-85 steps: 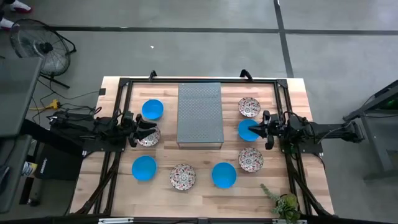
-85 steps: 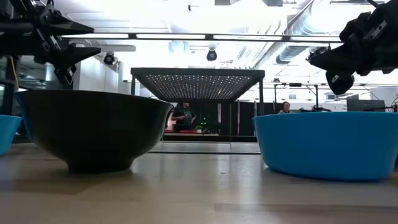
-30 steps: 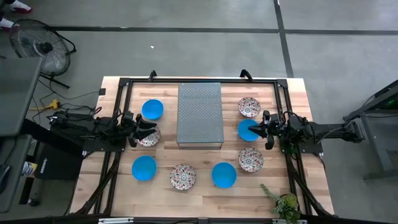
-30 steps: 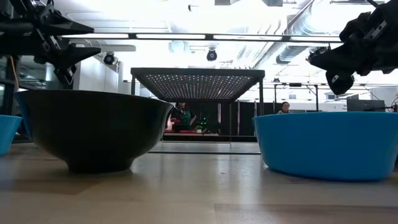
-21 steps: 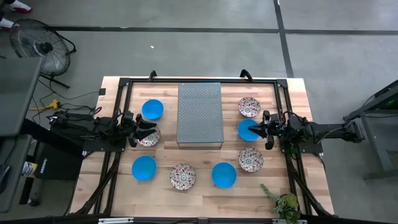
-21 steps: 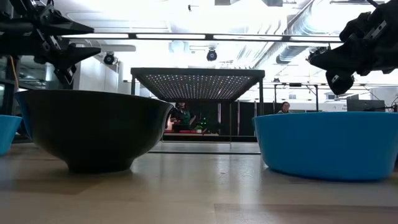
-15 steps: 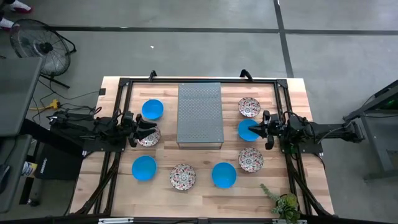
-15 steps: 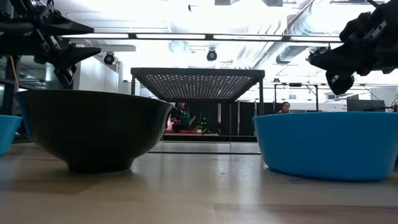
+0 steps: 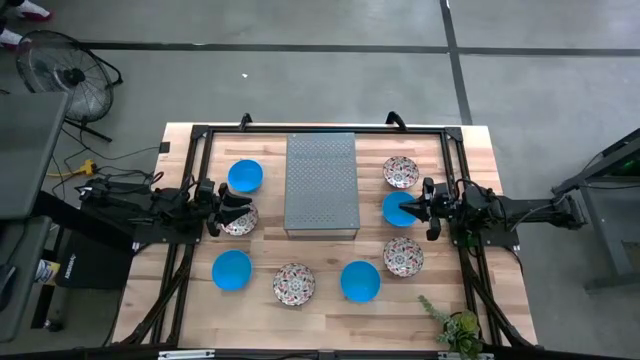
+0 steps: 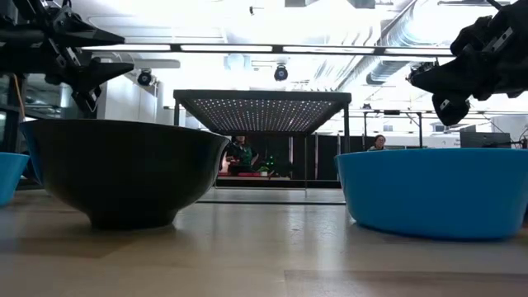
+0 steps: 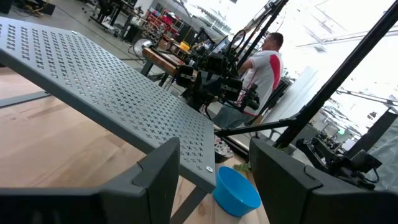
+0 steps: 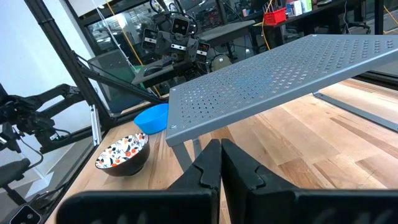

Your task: Pick & Place Mini bowls

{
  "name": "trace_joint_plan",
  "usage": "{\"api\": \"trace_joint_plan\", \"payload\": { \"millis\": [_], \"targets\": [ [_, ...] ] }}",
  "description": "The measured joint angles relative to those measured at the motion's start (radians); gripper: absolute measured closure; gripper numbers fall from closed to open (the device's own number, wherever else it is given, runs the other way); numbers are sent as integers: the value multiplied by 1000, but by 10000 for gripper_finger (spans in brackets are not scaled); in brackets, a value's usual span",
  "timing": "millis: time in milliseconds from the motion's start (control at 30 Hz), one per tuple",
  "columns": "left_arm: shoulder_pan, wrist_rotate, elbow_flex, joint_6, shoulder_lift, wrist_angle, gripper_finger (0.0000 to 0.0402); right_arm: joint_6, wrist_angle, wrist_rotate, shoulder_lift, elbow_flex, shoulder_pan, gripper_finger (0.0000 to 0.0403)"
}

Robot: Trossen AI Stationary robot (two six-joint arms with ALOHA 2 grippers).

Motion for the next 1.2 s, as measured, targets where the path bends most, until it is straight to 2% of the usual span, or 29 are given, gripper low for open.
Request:
{"api": "trace_joint_plan", "payload": {
  "millis": [767,1000,1067,1200],
  "targets": [
    [0,0,0,0,0,0,211,-4,1,4,0,0,0,402],
    [0,0,0,0,0,0,211,73,9,37,0,0,0,402],
    [0,0,0,0,0,0,211,140,9,49,0,1,0,402],
    [0,0,0,0,0,0,211,159,-104,64,22,73,-15,402]
  ]
}}
